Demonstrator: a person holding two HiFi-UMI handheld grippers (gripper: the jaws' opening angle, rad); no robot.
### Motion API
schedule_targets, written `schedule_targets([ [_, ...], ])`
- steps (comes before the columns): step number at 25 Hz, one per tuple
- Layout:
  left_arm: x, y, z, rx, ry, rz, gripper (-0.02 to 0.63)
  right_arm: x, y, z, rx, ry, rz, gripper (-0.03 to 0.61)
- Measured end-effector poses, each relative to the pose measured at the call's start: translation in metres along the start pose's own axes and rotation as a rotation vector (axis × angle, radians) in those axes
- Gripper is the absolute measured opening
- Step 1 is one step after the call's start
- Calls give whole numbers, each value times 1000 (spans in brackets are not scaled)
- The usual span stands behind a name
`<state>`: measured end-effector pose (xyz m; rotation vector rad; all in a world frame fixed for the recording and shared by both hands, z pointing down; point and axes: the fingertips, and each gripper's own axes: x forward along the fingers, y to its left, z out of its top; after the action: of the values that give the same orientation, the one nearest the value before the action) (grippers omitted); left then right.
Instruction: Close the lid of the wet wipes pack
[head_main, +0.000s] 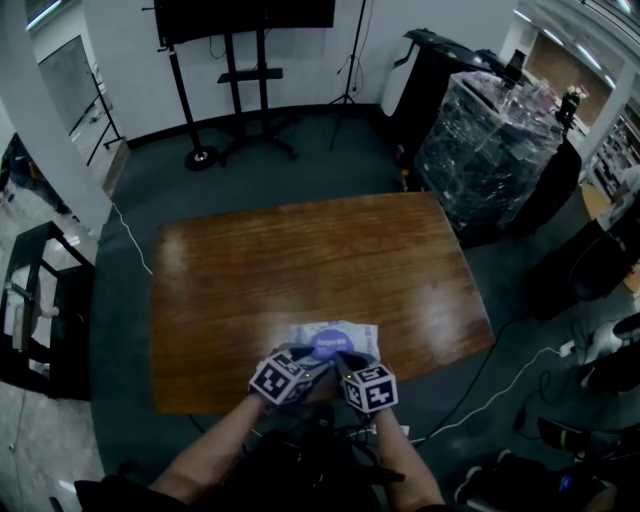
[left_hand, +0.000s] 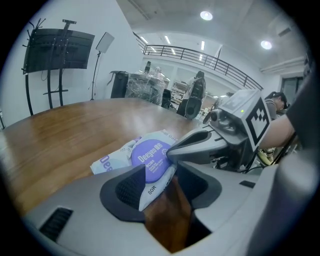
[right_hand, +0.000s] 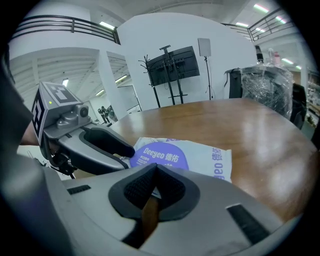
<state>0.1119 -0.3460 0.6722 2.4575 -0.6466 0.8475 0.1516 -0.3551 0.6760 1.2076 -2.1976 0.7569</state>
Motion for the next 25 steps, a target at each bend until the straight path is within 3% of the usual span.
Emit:
schedule_targets([
  [4,-11,1,10,9,-42,17,201,-12,-4,6,20,-55,-29,11],
  [7,-28,1,25,33,-99,47,73,-31,-3,21,49,-126,-45,11],
  [11,-58,-4,44,67,-189,51,9,-56,15,49,42,-228,-64,12],
  [18,-119,-31,77,143,-331,-8,-3,-112,63,94,-4,-402,-99,11],
  [25,-183,-69,92,229,-460,-63,-3,-171,124,113,-33,-572,-124,12],
])
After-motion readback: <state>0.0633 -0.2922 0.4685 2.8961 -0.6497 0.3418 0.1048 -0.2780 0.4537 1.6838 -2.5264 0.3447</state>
